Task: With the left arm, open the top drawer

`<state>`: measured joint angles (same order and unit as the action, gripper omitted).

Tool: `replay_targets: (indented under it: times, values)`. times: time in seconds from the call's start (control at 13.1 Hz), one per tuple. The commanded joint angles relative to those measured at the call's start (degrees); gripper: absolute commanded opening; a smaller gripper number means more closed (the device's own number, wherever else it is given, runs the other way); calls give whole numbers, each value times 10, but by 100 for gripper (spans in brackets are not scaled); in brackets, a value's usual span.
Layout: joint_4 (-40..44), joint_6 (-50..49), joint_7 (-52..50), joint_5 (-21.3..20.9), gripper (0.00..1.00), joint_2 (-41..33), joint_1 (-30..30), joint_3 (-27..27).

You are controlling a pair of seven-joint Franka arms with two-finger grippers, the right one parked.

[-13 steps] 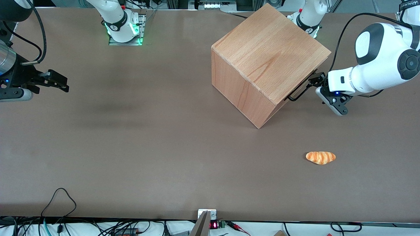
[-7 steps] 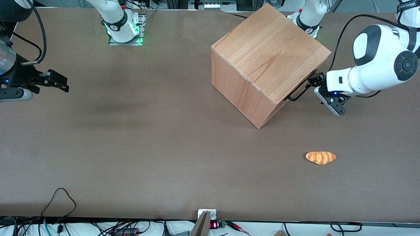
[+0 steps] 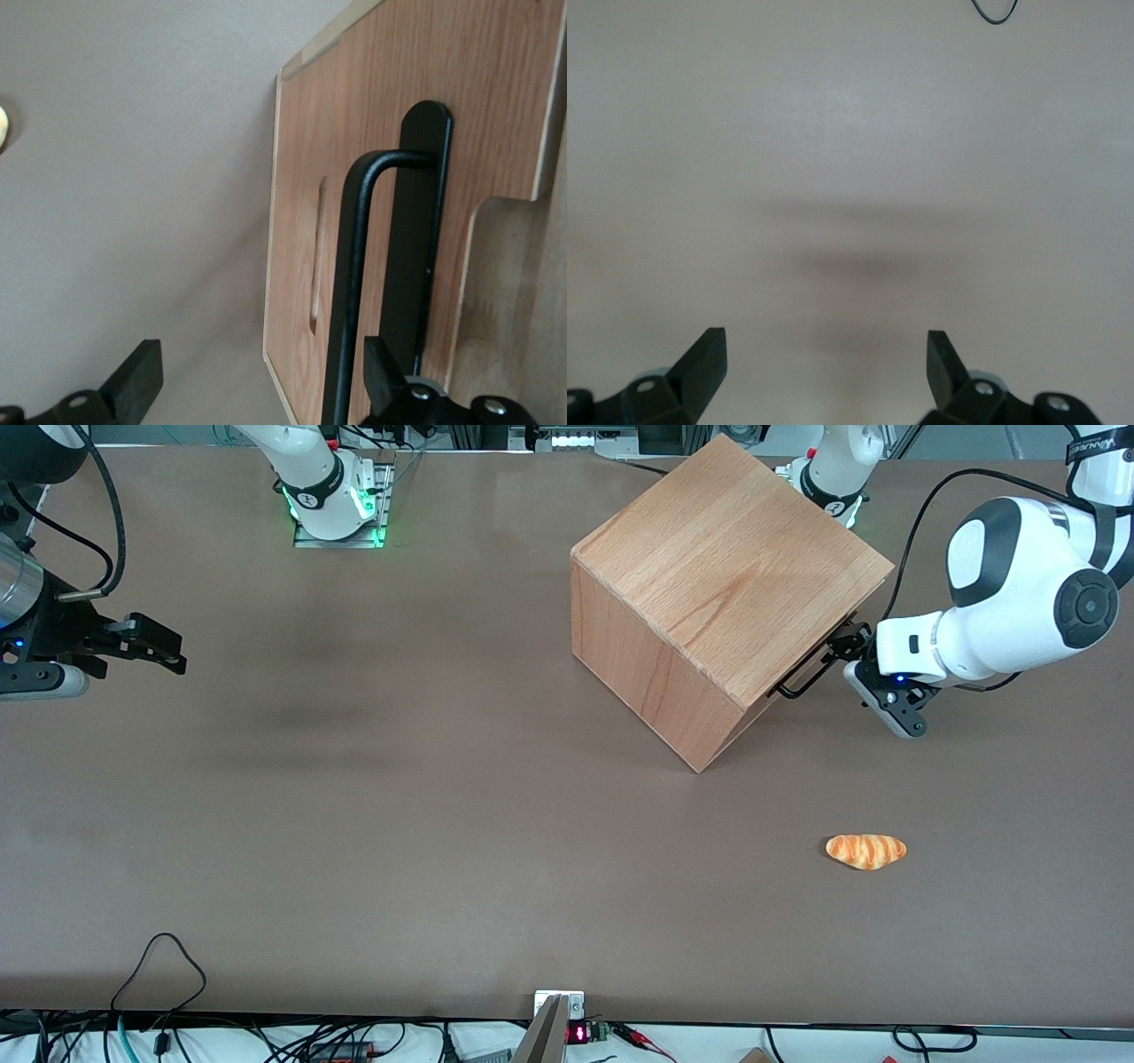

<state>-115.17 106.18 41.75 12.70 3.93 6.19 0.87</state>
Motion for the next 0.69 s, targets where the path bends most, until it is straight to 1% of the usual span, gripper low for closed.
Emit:
replay_targets:
  times: [0.0, 0.15, 0.38, 0.53, 0.61]
  values:
    - [-13, 16, 14, 20, 100, -6, -1, -5]
    - [-15, 19, 15, 20, 100, -5, -1, -5]
    - [-30, 51, 19, 20, 100, 0, -1, -5]
    - [-45, 81, 54, 20, 100, 5, -5, -5]
    - [-46, 82, 54, 20, 100, 5, -5, -5]
